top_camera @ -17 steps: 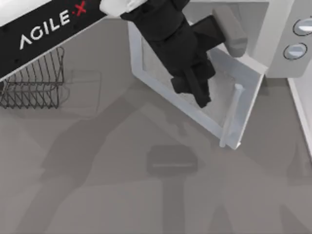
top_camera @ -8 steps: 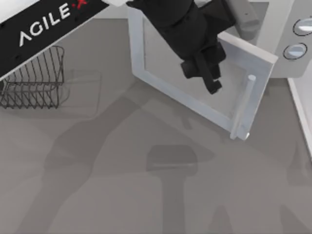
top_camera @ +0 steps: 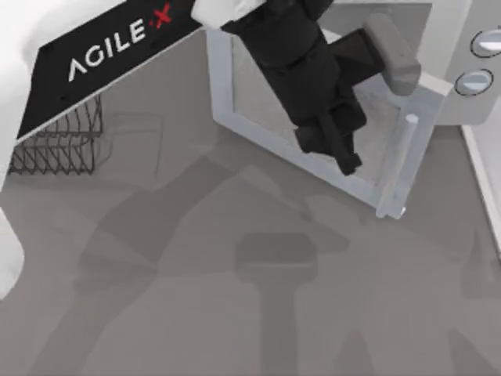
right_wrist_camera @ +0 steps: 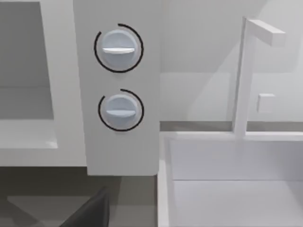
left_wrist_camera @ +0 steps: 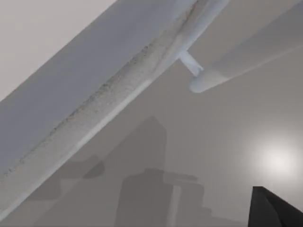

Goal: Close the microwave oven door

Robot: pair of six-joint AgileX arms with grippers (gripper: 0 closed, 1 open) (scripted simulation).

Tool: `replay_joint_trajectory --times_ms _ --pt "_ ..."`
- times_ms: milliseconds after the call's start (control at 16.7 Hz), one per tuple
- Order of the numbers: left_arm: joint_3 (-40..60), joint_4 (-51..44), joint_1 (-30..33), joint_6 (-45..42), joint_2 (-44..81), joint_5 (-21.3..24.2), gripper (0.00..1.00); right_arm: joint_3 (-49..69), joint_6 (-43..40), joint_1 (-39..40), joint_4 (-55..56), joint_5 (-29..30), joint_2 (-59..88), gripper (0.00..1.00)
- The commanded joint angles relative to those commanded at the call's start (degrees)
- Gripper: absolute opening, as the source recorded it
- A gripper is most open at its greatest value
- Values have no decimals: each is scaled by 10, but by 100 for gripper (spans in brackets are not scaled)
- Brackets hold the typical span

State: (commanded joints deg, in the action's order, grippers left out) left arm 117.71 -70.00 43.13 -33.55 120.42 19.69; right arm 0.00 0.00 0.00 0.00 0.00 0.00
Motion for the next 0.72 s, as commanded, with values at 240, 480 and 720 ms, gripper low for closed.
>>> replay_joint_trajectory --times_ms 240,480,720 --pt "20 -3 5 7 14 -3 0 0 0 0 0 0 0 100" --pt "54 26 5 5 5 -15 0 0 0 0 0 0 0 100" --pt "53 25 4 5 5 -15 0 0 0 0 0 0 0 100"
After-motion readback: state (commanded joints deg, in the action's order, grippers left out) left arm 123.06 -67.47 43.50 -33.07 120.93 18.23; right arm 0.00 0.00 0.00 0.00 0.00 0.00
